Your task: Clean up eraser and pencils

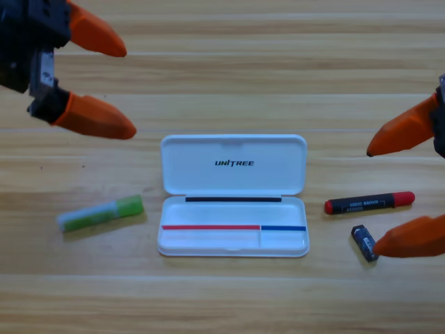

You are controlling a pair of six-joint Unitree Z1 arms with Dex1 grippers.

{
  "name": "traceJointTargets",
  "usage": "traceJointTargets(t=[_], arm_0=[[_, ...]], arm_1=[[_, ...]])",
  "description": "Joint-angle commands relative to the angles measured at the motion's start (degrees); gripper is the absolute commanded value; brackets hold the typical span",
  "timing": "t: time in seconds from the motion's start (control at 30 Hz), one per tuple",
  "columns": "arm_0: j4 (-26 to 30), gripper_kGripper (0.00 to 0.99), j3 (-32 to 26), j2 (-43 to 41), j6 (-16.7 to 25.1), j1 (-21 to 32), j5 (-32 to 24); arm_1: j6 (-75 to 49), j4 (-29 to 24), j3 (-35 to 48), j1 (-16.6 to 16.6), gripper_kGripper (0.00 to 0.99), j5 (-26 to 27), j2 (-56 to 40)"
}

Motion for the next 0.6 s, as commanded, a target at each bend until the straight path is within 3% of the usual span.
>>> traceJointTargets(t=[0.03, 0.27, 0.4, 0.6], arm_0=[[1.74, 0.959, -0.43, 0.97, -0.23, -1.19, 0.30], [3.50, 0.982, -1.57, 1.76, -0.06, -1.19, 1.09], [6.49, 0.980, -4.21, 3.08, 0.12, -1.19, 4.43], [12.91, 0.980, -10.89, 7.48, 1.53, -1.11, 14.19]], arm_1=[[0.85, -0.74, 0.40, 1.78, 0.986, 1.94, 2.02], [2.96, -0.65, 1.01, 1.78, 0.986, 1.85, 1.41], [5.59, -0.65, 1.80, 1.17, 0.986, -0.17, 1.67], [12.71, 1.02, 1.89, -6.13, 0.986, -3.07, 6.06]])
